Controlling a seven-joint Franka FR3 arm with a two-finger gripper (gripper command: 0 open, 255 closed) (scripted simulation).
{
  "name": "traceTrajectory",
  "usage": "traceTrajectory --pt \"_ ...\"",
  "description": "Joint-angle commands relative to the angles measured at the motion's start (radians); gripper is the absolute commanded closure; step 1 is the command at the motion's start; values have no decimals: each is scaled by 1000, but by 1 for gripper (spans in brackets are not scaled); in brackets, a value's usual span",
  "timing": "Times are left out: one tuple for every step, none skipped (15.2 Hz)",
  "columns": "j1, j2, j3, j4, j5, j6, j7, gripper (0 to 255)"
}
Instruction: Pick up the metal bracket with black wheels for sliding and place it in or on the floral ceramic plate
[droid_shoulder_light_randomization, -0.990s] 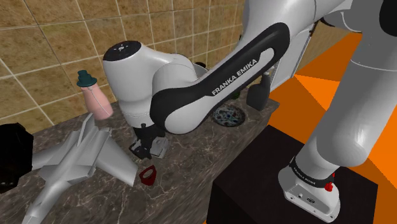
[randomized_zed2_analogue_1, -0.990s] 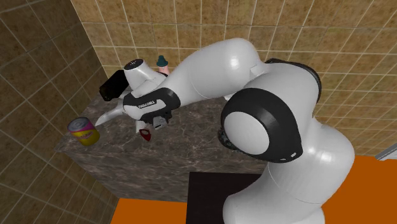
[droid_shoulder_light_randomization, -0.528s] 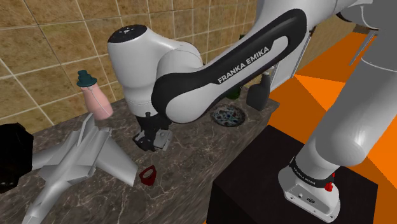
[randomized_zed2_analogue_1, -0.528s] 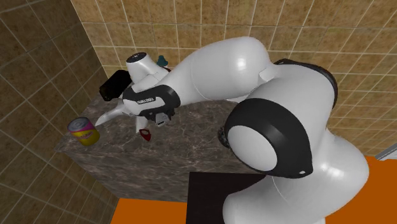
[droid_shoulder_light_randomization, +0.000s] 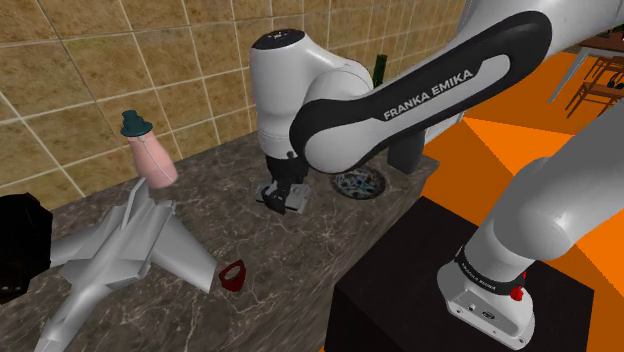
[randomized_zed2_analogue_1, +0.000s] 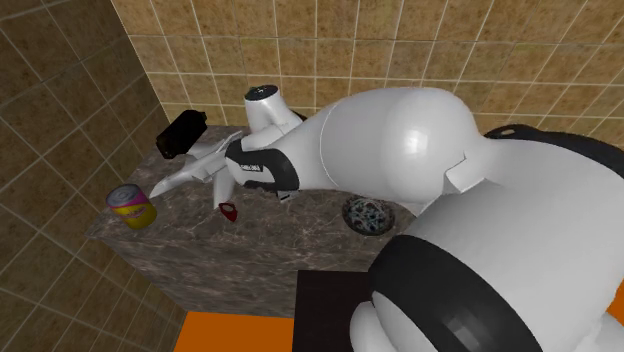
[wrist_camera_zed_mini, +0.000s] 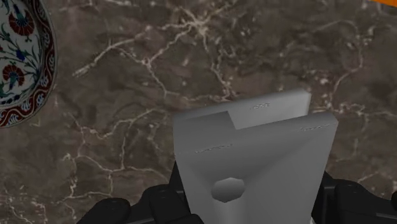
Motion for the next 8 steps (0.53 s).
traceTrajectory --pt "4 -69 -44 -67 41 9 -73 255" --pt "5 -97 -66 -95 54 12 -105 255" --pt "6 -124 -89 -122 65 13 -136 255" --pt "6 -150 -111 -148 74 15 -167 255" --pt "6 -176 -134 -173 81 16 -197 255" --pt "5 -200 -157 -197 85 16 -226 255" --pt "3 -223 -180 -220 88 16 -255 255" --pt "1 -245 -203 -242 90 16 -284 255"
